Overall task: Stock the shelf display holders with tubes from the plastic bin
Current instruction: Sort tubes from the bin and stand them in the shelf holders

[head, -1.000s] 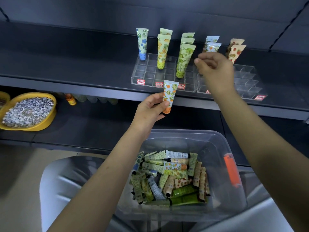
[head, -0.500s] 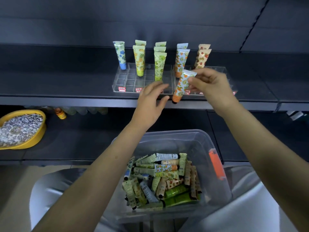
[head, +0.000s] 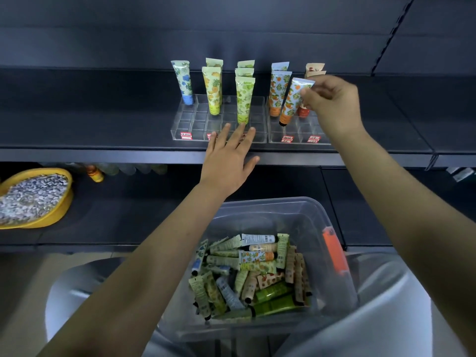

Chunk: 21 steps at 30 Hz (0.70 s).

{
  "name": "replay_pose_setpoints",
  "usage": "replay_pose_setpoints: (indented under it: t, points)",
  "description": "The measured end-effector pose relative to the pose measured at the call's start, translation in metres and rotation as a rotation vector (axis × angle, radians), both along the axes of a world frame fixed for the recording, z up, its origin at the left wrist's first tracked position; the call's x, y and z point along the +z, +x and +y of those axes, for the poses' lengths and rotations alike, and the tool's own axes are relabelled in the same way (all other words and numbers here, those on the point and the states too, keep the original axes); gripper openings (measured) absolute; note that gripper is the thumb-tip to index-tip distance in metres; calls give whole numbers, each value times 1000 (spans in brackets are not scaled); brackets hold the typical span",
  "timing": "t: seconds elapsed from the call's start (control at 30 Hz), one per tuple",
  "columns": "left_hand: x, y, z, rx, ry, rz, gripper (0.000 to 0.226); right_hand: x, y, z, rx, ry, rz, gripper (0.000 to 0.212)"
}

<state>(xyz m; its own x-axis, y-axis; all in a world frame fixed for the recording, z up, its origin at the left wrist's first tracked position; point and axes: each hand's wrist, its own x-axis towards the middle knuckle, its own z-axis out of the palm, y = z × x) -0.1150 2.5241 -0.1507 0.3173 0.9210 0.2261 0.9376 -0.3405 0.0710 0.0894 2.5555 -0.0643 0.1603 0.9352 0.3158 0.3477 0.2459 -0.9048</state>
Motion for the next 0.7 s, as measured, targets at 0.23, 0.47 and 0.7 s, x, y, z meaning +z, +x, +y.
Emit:
replay_pose_setpoints:
  t: [0.23, 0.47, 0.7]
  points:
    - [-7, -1, 1, -2, 69, 60, 61, -7, -12, 20, -30, -16, -17, 12]
    - [-8, -2, 3, -5, 81, 48, 62, -16, -16, 28, -46, -60, -82, 16]
    - [-5, -2, 2, -14, 60, 28, 64, -18, -21, 36, -81, -62, -102, 21]
